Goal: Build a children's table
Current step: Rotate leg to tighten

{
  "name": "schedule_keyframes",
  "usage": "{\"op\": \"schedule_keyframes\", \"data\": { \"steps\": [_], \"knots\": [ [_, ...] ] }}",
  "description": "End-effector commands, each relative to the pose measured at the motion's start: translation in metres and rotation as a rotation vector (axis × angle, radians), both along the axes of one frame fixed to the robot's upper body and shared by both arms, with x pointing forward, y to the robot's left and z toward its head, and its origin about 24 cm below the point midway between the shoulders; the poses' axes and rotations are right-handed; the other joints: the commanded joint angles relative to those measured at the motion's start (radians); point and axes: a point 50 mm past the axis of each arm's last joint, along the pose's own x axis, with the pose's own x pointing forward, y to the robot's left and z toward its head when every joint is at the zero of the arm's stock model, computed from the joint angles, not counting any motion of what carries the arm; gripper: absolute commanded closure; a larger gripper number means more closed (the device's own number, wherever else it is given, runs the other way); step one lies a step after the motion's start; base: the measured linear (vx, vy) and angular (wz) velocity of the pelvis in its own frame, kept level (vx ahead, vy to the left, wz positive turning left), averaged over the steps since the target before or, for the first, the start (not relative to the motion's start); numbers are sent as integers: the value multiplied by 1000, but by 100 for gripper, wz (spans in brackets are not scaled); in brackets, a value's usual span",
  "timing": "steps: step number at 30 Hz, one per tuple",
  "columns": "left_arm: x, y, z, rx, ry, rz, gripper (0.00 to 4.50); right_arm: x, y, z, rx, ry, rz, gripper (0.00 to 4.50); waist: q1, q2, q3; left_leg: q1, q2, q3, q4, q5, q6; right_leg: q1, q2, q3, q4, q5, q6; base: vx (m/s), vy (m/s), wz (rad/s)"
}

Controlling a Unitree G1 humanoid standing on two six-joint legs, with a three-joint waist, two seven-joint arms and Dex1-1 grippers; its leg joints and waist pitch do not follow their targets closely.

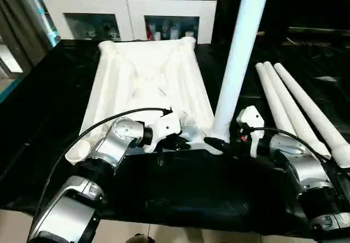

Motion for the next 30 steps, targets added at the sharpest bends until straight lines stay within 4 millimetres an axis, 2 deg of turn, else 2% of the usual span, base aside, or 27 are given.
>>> {"op": "schedule_keyframes", "data": {
  "steps": [1,4,7,12,15,16,17,18,19,23,24,25,27,28,29,30],
  "knots": [
    [0,-4,7,-59,-18,-21,450,0,0,5,0,-11,14,76,1,-21,-68,24,61,-24,-63,-179,91,45,-64,41,-68,-115,-248,0,0,0],
    [0,-3,8,-58,-18,-21,450,-1,0,5,-4,-4,25,92,3,-21,-72,21,59,-23,-58,-143,106,46,-63,40,-62,-65,-253,0,0,0],
    [0,-3,8,-57,-18,-15,450,-3,1,3,-1,13,41,130,3,-20,-71,21,59,-23,-57,-145,111,45,-63,39,-63,-74,-254,0,0,0],
    [2,-2,7,-48,-25,14,450,-5,1,0,2,21,27,161,3,-20,-72,21,59,-24,-57,-145,108,46,-63,39,-63,-73,-252,0,0,0],
    [13,-3,4,-24,-53,140,450,2,2,-7,-17,-12,-132,170,-1,-19,-70,22,57,-25,-59,-156,95,43,-62,39,-66,-94,-247,0,0,0],
    [17,-5,4,-15,-71,195,450,5,2,-11,-19,-16,-211,172,-2,-19,-69,24,56,-25,-60,-171,82,42,-63,39,-70,-124,-243,0,0,0],
    [17,-5,4,-15,-71,195,450,5,2,-11,-19,-16,-211,172,-5,-19,-68,26,56,-25,-62,-188,70,40,-63,40,-72,-148,-238,0,0,0],
    [26,-14,4,-5,-87,298,450,11,8,-21,4,6,-379,172,-9,-19,-67,27,56,-25,-64,-198,56,36,-63,42,-75,-166,-235,0,0,0],
    [30,-23,5,-12,-89,360,450,13,11,-28,16,33,-490,173,-10,-20,-67,28,54,-28,-66,-210,39,40,-64,40,-76,-187,-229,0,0,0],
    [35,-40,7,-26,-97,441,450,17,18,-38,37,97,-670,174,-12,-15,-68,30,52,-29,-68,-224,29,40,-65,42,-81,-189,-218,0,0,0],
    [35,-47,7,-34,-88,446,450,18,23,-41,28,108,-681,174,-14,-16,-68,28,50,-28,-67,-222,35,40,-64,42,-82,-179,-213,0,0,0],
    [34,-56,8,-45,-83,447,450,18,31,-43,6,111,-680,174,-12,-11,-70,30,51,-29,-66,-216,35,41,-65,41,-81,-169,-214,0,0,0],
    [31,-71,9,-75,-72,428,450,16,47,-44,22,122,-624,174,-12,-15,-70,27,49,-27,-65,-207,47,43,-64,41,-82,-143,-213,0,0,0],
    [30,-75,10,-84,-75,409,450,16,54,-41,31,86,-583,174,-11,-10,-69,26,48,-28,-64,-212,53,44,-64,40,-84,-146,-210,0,0,0],
    [30,-75,10,-84,-74,407,450,16,54,-40,32,82,-581,118,-10,-11,-69,27,48,-28,-64,-214,55,45,-65,40,-85,-151,-207,0,0,0],
    [29,-76,10,-85,-69,402,450,17,55,-38,39,67,-574,104,-8,-12,-70,26,49,-28,-64,-217,58,46,-66,40,-85,-161,-203,0,0,0]
  ]
}}
